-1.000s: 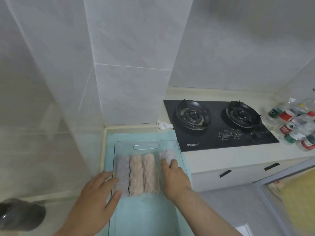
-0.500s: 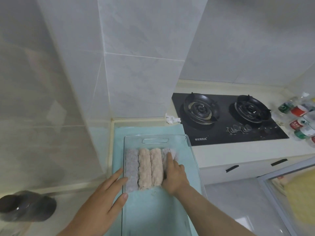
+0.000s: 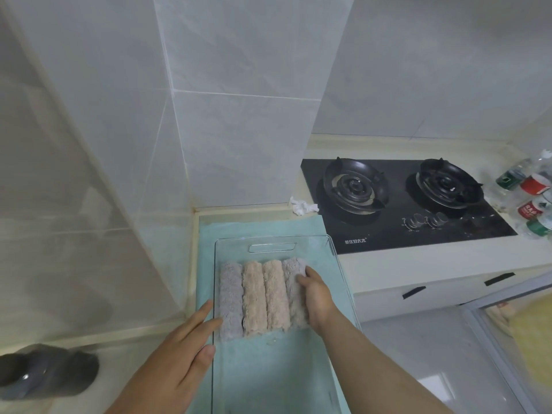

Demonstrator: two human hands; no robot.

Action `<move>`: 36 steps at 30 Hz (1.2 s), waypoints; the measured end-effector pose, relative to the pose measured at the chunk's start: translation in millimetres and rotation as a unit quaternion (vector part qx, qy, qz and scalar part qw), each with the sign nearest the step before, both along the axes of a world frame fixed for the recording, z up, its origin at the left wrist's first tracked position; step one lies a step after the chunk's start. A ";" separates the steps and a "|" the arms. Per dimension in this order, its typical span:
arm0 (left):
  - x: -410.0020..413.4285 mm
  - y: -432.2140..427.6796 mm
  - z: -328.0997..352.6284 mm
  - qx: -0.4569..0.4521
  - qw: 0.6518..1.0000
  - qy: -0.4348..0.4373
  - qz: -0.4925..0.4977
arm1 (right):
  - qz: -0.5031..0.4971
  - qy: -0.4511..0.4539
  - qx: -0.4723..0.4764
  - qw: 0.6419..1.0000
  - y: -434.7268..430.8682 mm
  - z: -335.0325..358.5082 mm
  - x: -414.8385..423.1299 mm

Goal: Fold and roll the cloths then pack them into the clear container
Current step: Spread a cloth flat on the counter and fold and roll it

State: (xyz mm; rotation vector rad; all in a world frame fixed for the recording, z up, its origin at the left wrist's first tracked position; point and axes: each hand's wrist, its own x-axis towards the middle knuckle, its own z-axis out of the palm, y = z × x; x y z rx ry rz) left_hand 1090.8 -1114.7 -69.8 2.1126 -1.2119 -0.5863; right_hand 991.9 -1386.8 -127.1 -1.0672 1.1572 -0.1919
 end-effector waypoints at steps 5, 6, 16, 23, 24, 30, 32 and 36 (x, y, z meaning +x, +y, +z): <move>-2.8 0.3 -1.2 -0.003 1.000 0.003 -0.003 | 0.046 0.024 -0.042 0.998 -0.3 -4.8 1.6; -3.2 0.3 -1.4 -0.003 1.000 0.004 -0.003 | 0.050 0.022 -0.041 0.998 1.0 -2.4 3.8; -7.8 0.5 2.4 -0.002 1.000 0.011 0.013 | 0.036 0.004 -0.011 0.999 -0.1 -4.1 8.1; -9.3 2.2 5.6 -0.003 0.999 0.031 0.027 | 0.083 0.024 -0.059 0.994 4.1 3.7 5.2; -7.9 2.8 5.7 -0.001 0.999 0.031 0.027 | 0.107 0.051 -0.093 0.989 5.9 7.8 4.2; -2.6 7.2 24.6 -0.046 0.994 0.067 0.072 | 0.192 0.123 -0.325 0.918 27.2 57.4 -9.1; -1.2 8.5 35.0 -0.083 0.987 0.089 0.107 | 0.175 0.076 -0.330 0.924 40.1 85.3 -14.4; -1.0 13.1 61.4 -0.166 0.962 0.119 0.182 | 0.220 -0.042 -0.347 0.911 67.2 130.7 -20.9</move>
